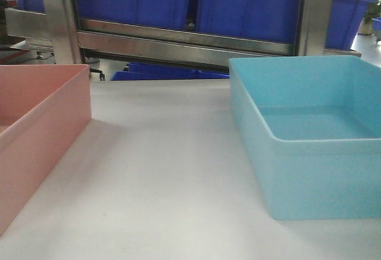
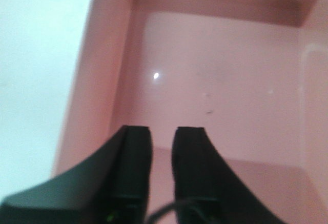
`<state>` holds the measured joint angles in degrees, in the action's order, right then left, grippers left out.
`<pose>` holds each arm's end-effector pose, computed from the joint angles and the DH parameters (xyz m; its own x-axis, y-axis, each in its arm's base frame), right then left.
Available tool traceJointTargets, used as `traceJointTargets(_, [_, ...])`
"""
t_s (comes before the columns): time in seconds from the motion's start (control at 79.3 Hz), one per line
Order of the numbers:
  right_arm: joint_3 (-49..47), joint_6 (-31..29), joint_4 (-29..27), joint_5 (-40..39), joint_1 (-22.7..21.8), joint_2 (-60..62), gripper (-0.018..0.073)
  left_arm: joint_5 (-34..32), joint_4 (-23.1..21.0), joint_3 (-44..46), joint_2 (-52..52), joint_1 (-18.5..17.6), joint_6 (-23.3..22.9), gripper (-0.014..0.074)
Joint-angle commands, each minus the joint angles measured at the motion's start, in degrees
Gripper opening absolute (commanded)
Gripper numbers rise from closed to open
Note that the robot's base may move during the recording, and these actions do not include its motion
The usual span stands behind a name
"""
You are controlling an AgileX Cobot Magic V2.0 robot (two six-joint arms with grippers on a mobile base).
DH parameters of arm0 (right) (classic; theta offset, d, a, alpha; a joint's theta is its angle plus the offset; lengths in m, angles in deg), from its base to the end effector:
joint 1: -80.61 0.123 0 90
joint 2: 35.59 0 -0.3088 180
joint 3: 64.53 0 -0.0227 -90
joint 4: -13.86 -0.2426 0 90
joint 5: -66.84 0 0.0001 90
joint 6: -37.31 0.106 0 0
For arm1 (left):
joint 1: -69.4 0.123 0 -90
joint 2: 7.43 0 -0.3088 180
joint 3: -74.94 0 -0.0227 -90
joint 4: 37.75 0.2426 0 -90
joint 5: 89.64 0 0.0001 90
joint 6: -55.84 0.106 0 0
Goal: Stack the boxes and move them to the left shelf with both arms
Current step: 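Grip the rim of the pink box with the left gripper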
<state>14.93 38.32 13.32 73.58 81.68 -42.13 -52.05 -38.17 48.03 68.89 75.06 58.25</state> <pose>0.0395 0.0009 0.1926 -0.0483 0.0261 -0.9985 -0.0185 0.9995 0.0270 0.2341 0.0227 0.3074 -0.7743 -0.0403 -0.6315 -0.0678 0.9975 0.0194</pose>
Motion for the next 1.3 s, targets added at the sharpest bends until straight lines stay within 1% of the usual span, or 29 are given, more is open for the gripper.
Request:
traceJointTargets(0.0, [-1.3, -0.2, 0.0, -4.9, -0.3, 1.1, 0.0054, -0.3, -0.3, 4.8, 2.6, 1.7, 2.3, 0.0268])
traceJointTargets(0.063, [-1.3, -0.2, 0.0, -4.9, -0.3, 1.1, 0.0054, 1.4, -0.1, 8.1, 6.1, 3.2, 3.2, 0.0355])
traceJointTargets(0.126, [-1.3, -0.2, 0.0, -4.9, -0.3, 1.1, 0.0054, 3.2, 0.4, 11.8, 9.7, 4.4, 4.1, 0.0387])
traceJointTargets(0.202, [-1.3, -0.2, 0.0, -4.9, -0.3, 1.1, 0.0054, 5.7, 0.4, 16.5, 14.2, 5.7, 7.7, 0.0388])
traceJointTargets(0.265, [-1.3, -0.2, 0.0, -4.9, -0.3, 1.1, 0.0054, 7.4, 0.4, 19.8, 17.5, 6.6, 8.9, 0.0388])
traceJointTargets(0.353, [-1.3, -0.2, 0.0, -4.9, -0.3, 1.1, 0.0054, 9.6, 0.4, 24.4, 22.3, 7.9, 9.0, 0.0387])
traceJointTargets(0.466, [-1.3, -0.2, 0.0, -4.9, -0.3, 1.1, 0.0054, 10.7, 0.4, 28.1, 27.2, 9.0, 9.0, 0.0386])
traceJointTargets(0.681, [-1.3, -0.2, 0.0, -4.9, -0.3, 1.1, 0.0054, 10.9, 0.4, 29.0, 33.0, 9.2, 9.1, 0.038])
traceJointTargets(0.782, [-1.3, -0.2, 0.0, -4.9, -0.3, 1.1, 0.0054, 11.0, 0.4, 29.0, 33.8, 9.2, 9.1, 0.0307])
traceJointTargets(0.819, [-1.3, -0.2, 0.0, -4.9, -0.3, 1.1, 0.0054, 10.8, 0.4, 29.0, 33.8, 9.2, 9.1, 0.0263])
traceJointTargets(0.895, [-1.3, -0.2, 0.0, -4.9, -0.3, 1.1, 0.0054, 11.5, 0.4, 29.2, 33.8, 9.2, 9.1, 0.0162])
traceJointTargets(1.009, [-1.3, -0.2, 0.0, -4.9, -0.3, 1.1, 0.0054, 12.4, 0.4, 29.2, 33.9, 9.2, 9.1, -0.0017])
traceJointTargets(1.059, [-1.3, -0.2, 0.0, -4.9, -0.3, 1.1, 0.0054, 12.5, 0.4, 29.2, 33.9, 9.2, 9.1, 0.0])
traceJointTargets(1.172, [-1.3, -0.2, 0.0, -4.9, -0.3, 1.1, 0.0054, 13.5, 0.4, 29.2, 33.9, 9.2, 9.1, -0.0001])
traceJointTargets(1.286, [-1.3, -0.2, 0.0, -4.9, -0.3, 1.1, 0.0054, 15.7, -2.5, 29.3, 32.9, 9.2, 9.1, -0.0001])
